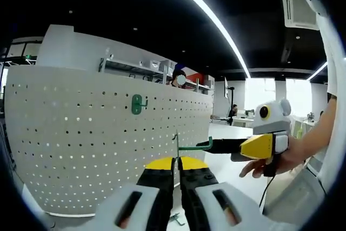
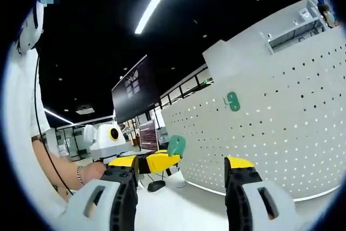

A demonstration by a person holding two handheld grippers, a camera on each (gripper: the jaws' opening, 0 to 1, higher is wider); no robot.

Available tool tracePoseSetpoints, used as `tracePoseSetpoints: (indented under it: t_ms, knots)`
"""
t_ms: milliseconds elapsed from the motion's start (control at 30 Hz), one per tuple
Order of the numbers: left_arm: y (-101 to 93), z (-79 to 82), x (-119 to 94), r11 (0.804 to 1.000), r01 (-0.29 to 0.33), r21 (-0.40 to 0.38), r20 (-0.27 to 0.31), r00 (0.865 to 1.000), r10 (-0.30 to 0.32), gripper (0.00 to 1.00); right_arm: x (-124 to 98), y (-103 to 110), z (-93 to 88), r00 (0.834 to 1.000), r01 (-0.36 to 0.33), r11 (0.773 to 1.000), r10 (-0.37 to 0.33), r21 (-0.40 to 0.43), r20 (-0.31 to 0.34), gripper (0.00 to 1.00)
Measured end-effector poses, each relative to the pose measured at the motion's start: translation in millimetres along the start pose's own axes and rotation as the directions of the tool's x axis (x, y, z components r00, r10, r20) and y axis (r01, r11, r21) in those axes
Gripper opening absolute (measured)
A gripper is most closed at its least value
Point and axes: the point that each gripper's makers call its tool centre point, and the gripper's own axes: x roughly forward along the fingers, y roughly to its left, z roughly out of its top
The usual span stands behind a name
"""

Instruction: Insert the hook assembly into the mounting plate slot until the hook locks in place.

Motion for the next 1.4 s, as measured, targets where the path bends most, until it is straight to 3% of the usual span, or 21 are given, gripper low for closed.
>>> tracePoseSetpoints:
  t_ms: [233,733,1400]
  knots:
    - [-0.1,0.5,-1.3,1.0,-0.003,-0.002,0.002,1.0,0.003,0.02,9.2,6.9,1.7,1.0,-0.021,1.0,0.021,0.006,0.002,0.6]
    - [-2.7,0.7,-0.2,1.0,-0.003,-0.008,0.007,1.0,0.003,0.02,20.6,10.5,3.4,0.999,-0.036,0.999,0.036,0.027,0.009,0.44]
    - [-7.0,1.9,0.8,1.0,0.002,0.0,0.011,1.0,-0.002,0.02,29.2,13.0,-3.5,0.999,-0.038,0.999,0.039,0.03,-0.034,0.25]
